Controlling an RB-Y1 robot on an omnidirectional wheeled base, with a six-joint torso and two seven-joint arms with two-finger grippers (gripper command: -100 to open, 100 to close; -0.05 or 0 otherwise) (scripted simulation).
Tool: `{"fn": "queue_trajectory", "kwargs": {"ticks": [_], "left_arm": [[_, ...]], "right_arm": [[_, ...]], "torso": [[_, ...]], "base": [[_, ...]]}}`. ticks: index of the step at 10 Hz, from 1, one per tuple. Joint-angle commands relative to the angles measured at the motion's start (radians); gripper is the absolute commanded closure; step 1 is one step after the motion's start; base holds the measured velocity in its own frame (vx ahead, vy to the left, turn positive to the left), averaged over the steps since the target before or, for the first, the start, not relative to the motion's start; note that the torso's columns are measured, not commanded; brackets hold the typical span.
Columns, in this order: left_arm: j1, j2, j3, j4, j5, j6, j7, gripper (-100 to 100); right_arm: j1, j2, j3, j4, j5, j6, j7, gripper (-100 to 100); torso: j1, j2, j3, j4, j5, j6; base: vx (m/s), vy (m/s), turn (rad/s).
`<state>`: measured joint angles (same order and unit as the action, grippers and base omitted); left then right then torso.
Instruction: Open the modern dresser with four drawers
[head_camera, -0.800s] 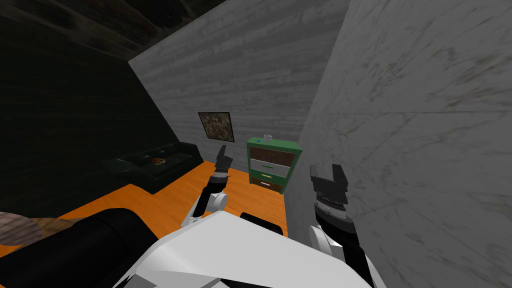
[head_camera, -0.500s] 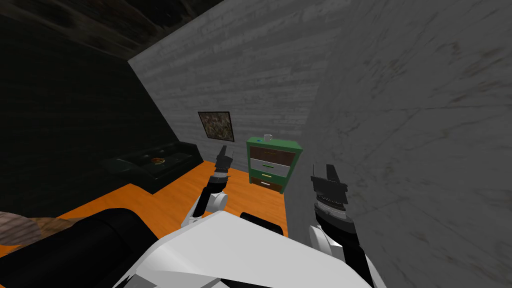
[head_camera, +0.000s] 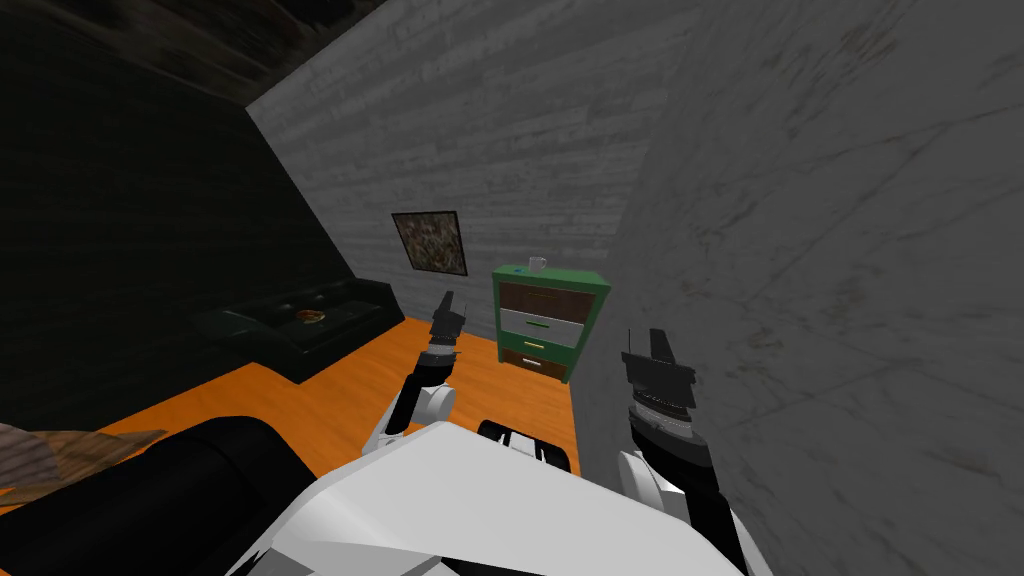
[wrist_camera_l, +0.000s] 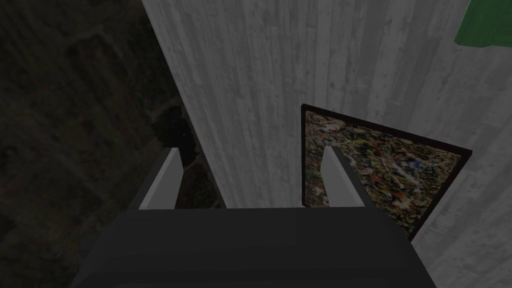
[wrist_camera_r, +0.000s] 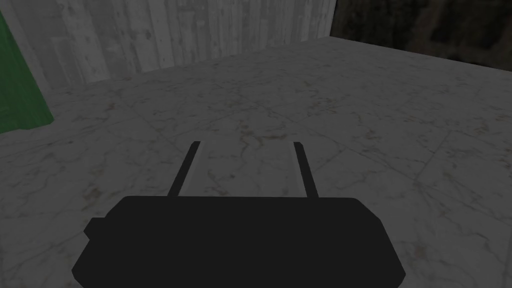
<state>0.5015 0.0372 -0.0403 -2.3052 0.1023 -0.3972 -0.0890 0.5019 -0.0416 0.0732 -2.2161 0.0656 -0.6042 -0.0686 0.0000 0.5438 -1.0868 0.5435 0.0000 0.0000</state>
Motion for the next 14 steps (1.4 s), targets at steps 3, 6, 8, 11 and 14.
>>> {"fn": "queue_trajectory", "kwargs": {"ticks": [3,6,8,11,14], "left_arm": [[0.0,0.0,0.0,0.0,0.0,0.0,0.0,0],[0.0,0.0,0.0,0.0,0.0,0.0,0.0,0],[0.0,0.0,0.0,0.0,0.0,0.0,0.0,0],[0.0,0.0,0.0,0.0,0.0,0.0,0.0,0],[0.0,0.0,0.0,0.0,0.0,0.0,0.0,0]], "right_arm": [[-0.01,-0.05,-0.009,0.015,0.042,0.017,0.03,-100],[-0.027,-0.093,-0.025,0.037,0.114,0.045,0.08,-100],[-0.041,-0.119,-0.039,0.054,0.175,0.07,0.124,-100],[-0.058,-0.144,-0.055,0.073,0.25,0.097,0.174,-100],[-0.075,-0.169,-0.073,0.094,0.328,0.128,0.231,-100]], "torso": [[0.002,0.181,-0.364,0.18,0.0,0.0],[0.001,0.193,-0.389,0.194,0.0,0.0],[0.0,0.194,-0.39,0.194,0.0,0.0],[-0.001,0.195,-0.389,0.195,0.0,0.0],[0.0,0.195,-0.389,0.194,0.0,0.0]], "base": [[0.011,0.029,0.017],[0.029,0.073,0.026],[0.04,0.094,0.039],[0.04,0.08,0.028],[0.032,0.075,0.032]]}}
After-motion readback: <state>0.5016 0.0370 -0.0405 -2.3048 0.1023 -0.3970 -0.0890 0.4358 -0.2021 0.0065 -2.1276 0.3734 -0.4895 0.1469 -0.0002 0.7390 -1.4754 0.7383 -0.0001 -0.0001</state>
